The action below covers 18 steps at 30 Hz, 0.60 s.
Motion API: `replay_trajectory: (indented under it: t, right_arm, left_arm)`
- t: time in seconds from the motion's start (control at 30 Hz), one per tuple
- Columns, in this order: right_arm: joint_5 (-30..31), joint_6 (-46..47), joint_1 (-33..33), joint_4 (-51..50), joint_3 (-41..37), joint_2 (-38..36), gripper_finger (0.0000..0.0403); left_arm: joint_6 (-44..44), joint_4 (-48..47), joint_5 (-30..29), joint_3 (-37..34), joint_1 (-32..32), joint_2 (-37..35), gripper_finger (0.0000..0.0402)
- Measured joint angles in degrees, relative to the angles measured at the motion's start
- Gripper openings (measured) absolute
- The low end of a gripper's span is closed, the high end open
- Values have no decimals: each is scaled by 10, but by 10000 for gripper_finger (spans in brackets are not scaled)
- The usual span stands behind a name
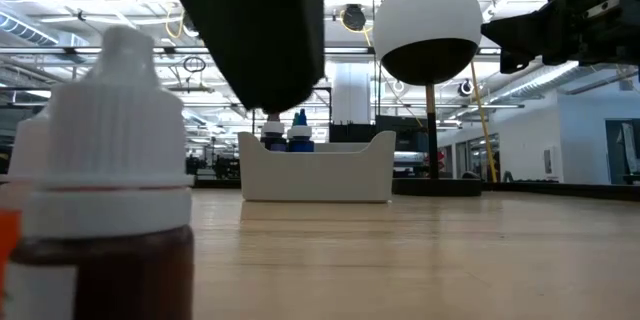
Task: Pick & Place food coloring
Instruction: Put the small red food coloring bottle into the gray bin
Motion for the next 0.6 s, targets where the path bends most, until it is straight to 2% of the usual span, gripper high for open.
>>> replay_trajectory:
  t: [0.23,0.6]
  right_arm:
    - [1,0,0,1,0,1,0]
    - [2,0,0,1,0,1,0]
  left_arm:
    - [-2,-10,8,0,0,0,218]
    - [-19,7,21,-38,4,0,218]
